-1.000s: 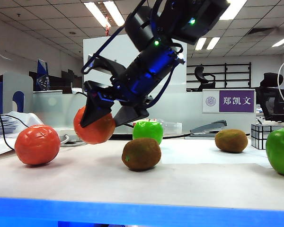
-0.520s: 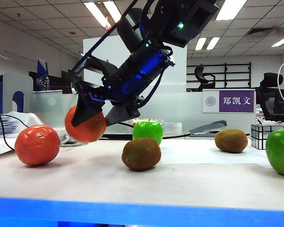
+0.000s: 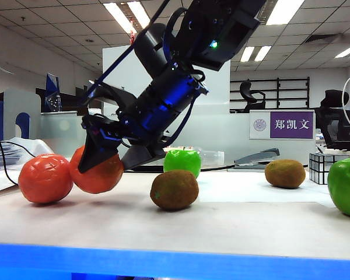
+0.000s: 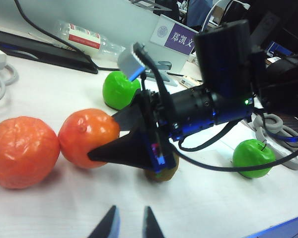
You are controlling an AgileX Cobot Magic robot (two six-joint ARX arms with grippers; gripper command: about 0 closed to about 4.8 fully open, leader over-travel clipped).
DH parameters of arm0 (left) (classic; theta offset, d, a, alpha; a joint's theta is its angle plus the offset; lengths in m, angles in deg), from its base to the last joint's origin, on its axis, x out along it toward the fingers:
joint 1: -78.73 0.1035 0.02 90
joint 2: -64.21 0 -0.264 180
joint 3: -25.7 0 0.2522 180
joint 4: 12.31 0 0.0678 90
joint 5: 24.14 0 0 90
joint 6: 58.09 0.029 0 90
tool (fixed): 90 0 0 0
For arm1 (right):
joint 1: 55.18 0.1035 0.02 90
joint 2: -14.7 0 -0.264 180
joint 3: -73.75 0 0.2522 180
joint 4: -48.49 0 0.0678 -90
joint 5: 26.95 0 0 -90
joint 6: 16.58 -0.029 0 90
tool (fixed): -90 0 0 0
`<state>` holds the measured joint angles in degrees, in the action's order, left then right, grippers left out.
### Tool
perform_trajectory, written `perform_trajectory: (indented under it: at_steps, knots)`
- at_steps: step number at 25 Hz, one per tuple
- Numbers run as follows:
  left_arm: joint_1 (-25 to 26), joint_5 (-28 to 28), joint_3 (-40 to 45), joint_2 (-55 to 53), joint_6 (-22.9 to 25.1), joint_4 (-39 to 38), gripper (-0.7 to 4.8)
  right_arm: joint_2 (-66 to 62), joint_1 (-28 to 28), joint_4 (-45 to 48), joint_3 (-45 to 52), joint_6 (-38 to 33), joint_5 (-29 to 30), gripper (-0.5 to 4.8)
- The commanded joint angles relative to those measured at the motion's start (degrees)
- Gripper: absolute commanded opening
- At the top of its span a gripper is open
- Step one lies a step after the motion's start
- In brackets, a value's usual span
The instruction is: Put the same fruits together.
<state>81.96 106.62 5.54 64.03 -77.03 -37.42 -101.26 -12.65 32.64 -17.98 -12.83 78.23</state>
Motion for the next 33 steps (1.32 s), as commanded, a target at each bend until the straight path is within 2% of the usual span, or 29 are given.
perform_trajectory:
  at_steps: [1,3,5,7,8,9,10,11,27,30,33]
  knots:
    - [0.09,-0.02,-0.2,0.07,0.11,0.74,0.76,-0.24,0.07,0.59,-0.2,0.44,0.22,-0.02]
    - [0.09,-0.02,-0.2,0.07,0.11,0.74,0.77,-0.39,0.07,0.61,-0.2,0.83,0.15,0.82]
    - [0.09,-0.02,-0.2,0.07,0.11,0.74,0.77,-0.39,0.07,0.61,-0.22,0.83,-0.04,2.48]
    - [0.09,-0.02,-0.2,0.07,0.11,0.74,0.77,-0.39,0.07,0.61,-0.2,0.83,-0.09,2.63]
    - [0.09,-0.02,-0.2,0.07,0.11,0.74,0.77,-0.39,0.04,0.61,-0.2,0.83,-0.33,2.87]
    - [0.09,-0.02,-0.2,0.07,0.11,0.74,0.84,-0.39,0.04,0.61,-0.2,0.81,-1.4,3.85]
    - [0.09,-0.02,-0.2,0.07,0.11,0.74,0.84,-0.39,0.04,0.61,-0.2,0.81,-1.7,4.46]
    - [0.09,-0.04,-0.2,0.07,0.11,0.74,0.84,-0.39,0.02,0.52,-0.2,0.81,-1.75,4.75]
    - [0.09,0.33,-0.2,0.07,0.09,0.76,0.86,5.18,-1.55,4.15,-0.24,0.76,-1.75,4.79]
    - [0.04,2.08,-0.2,0.07,-0.02,1.64,1.28,8.15,-1.73,4.09,-0.22,0.79,-1.81,4.79]
    - [-1.33,1.46,-0.17,0.07,-2.8,8.44,2.05,14.38,-3.54,3.69,-0.2,0.98,-3.17,4.79]
